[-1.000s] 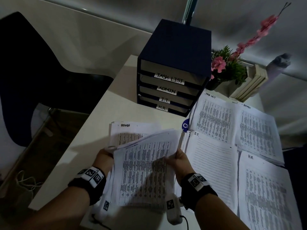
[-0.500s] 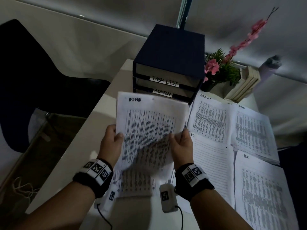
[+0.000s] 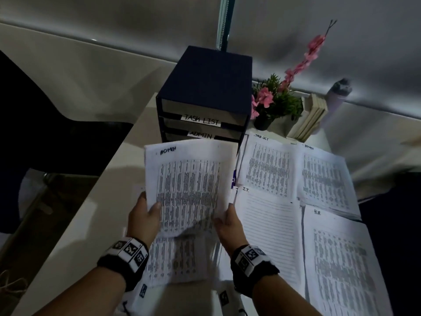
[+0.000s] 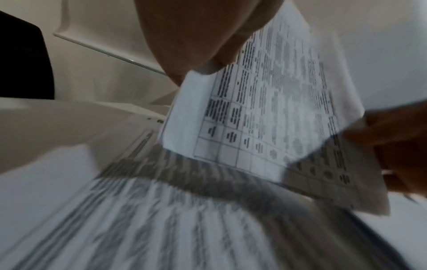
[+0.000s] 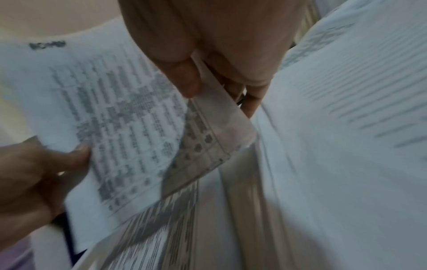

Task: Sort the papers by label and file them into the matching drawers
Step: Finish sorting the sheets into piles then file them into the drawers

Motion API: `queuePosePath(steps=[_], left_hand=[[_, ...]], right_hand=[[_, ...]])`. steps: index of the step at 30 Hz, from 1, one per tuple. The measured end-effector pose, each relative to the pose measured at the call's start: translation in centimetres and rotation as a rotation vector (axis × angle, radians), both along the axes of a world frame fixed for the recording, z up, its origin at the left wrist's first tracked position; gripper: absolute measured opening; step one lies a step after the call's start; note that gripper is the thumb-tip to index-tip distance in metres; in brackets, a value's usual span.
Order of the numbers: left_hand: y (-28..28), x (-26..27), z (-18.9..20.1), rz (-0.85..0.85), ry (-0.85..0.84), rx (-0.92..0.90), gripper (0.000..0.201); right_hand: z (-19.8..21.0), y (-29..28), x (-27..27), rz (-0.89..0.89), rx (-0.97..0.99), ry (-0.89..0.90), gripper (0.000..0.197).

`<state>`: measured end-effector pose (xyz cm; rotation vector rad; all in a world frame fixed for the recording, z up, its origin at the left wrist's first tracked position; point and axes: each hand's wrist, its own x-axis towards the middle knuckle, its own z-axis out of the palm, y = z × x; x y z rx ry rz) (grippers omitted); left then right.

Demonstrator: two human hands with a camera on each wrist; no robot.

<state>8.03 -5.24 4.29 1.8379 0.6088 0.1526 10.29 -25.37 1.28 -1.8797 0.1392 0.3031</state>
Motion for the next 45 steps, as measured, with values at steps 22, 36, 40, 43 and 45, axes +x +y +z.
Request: queuePosePath(steps=[22, 36, 40, 43, 45], left_hand=[[-17.3, 4.7, -4.1, -0.982, 0.271, 0.466, 0.082], [-20.0, 5.2, -6.2, -1.094, 0.5, 0.832, 0.095], [-19.9, 5.2, -6.1, -1.104, 0.506, 0.801, 0.093], [-19.3, 5.1, -5.9, -1.076, 0.461, 0.74, 0.086], [-18.5, 4.9, -5.7, -0.98, 0.373, 0.627, 0.075]], right_hand=[[1.2, -27.9, 2.8, -1.03, -0.124, -0.024, 0.015], [1.9, -36.3, 9.1, -1.008, -0.029, 0.049, 0.027], [2.4, -37.4, 11.3, -0.892, -0.367, 0.141, 0.041], [2.6, -35.8, 11.2, -0.796, -0.645, 0.179, 0.049], [2.3, -33.1, 10.6, -0.712, -0.629, 0.078, 0.052]])
